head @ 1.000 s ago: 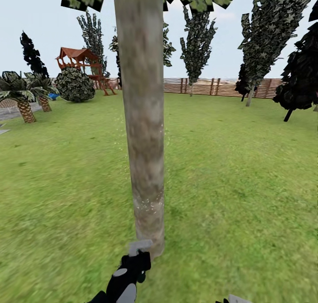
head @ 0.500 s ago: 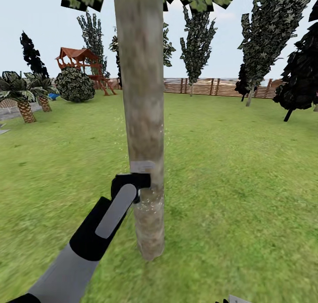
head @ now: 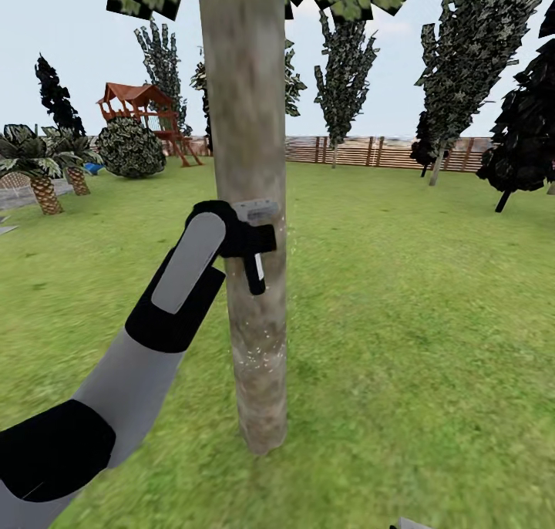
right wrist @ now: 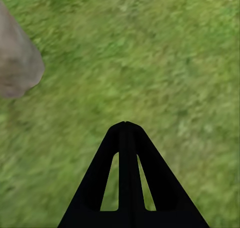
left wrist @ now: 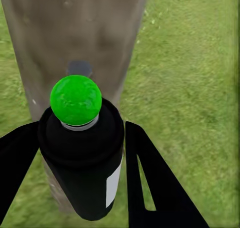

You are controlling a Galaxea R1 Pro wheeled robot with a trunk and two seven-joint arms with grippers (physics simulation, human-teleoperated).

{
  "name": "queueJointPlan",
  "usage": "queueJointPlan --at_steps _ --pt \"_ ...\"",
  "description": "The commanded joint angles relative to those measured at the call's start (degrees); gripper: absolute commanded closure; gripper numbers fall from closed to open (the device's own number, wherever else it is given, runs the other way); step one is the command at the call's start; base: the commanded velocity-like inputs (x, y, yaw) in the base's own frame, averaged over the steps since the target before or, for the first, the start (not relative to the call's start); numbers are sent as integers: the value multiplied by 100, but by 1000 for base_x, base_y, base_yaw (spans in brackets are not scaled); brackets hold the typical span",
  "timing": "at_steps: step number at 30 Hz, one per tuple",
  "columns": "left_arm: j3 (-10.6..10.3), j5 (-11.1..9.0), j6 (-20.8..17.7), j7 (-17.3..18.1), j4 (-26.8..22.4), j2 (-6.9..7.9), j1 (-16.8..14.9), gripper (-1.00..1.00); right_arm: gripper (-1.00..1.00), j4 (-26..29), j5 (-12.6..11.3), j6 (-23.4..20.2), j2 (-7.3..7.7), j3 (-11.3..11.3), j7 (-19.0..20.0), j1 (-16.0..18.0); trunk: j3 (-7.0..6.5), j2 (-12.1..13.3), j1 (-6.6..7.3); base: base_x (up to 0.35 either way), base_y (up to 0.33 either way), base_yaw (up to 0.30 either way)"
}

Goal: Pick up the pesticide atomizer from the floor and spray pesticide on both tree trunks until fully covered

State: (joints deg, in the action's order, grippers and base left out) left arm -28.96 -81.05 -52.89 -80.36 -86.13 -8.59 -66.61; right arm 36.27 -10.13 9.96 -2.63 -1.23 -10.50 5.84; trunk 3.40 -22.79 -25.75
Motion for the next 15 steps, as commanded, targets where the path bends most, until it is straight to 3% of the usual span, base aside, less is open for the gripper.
queueJointPlan --at_steps 1,4,8,10,13,15 --pt "-36 -54 -40 -51 -7 -1 4 100 100 1 -47 27 -5 -7 4 3 14 -13 -4 0 0 0" --pt "-511 -54 5 32 -38 9 331 100 100 2 -45 25 -6 -6 4 2 14 -13 -4 0 0 0" --pt "-826 4 84 269 -24 43 923 100 100 2 -42 28 -6 -8 4 4 14 -13 -4 0 0 0" --pt "-1142 39 102 388 -14 60 1284 100 100 3 -42 27 -2 -9 4 4 14 -13 -4 0 0 0" --pt "-1489 299 256 447 8 66 1553 100 100 3 -42 30 -2 -9 4 4 14 -13 -4 0 0 0" --pt "-1637 620 346 714 23 73 1822 100 100 3 -42 31 -1 -9 4 5 14 -13 -4 0 0 0"
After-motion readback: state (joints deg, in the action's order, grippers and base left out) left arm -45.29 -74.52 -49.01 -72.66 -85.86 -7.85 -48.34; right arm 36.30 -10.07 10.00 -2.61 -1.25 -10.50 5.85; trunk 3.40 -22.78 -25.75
